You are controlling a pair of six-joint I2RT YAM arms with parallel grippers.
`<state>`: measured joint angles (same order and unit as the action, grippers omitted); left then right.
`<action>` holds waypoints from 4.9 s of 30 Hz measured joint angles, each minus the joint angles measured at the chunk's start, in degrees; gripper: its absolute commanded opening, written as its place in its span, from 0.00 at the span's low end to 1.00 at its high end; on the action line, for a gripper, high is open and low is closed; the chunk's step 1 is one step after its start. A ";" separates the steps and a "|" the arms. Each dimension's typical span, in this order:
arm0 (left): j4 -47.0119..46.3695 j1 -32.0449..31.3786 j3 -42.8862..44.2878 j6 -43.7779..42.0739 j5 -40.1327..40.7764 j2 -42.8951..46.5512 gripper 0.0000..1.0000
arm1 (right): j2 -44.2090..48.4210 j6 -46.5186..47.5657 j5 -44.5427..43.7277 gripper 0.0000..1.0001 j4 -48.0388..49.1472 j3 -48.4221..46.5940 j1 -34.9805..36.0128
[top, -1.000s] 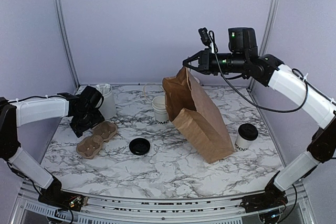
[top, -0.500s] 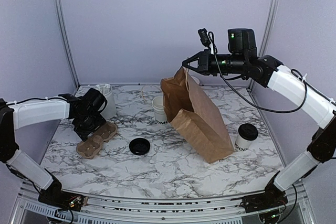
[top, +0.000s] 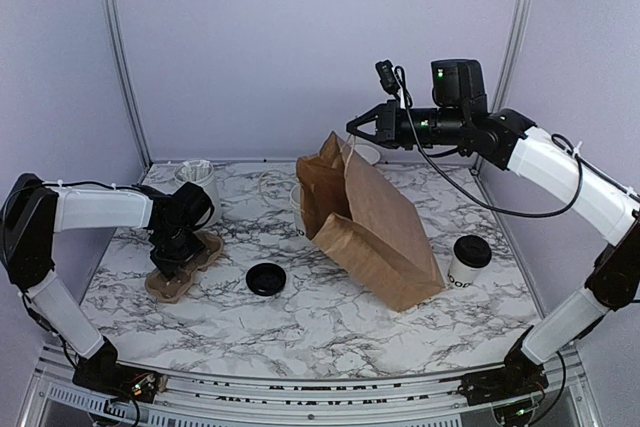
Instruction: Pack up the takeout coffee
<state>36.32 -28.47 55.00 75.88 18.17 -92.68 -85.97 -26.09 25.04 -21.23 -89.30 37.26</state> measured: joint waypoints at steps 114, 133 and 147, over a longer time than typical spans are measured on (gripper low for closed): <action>-0.87 -17.03 7.61 -45.18 -6.27 26.49 0.26 | 2.49 6.08 -1.90 0.00 -11.52 -8.04 0.04; 1.86 -17.05 32.33 -70.23 -9.84 24.39 0.29 | 2.34 10.27 3.02 0.00 -16.13 -11.82 0.09; 2.49 -19.28 50.84 -72.04 -26.60 12.55 0.29 | -0.92 9.84 5.22 0.00 -14.84 -12.15 0.09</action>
<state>38.81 -47.75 105.84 3.84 -8.43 -80.14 -86.89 -16.25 30.26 -36.07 -101.45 37.34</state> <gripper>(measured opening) 0.293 0.007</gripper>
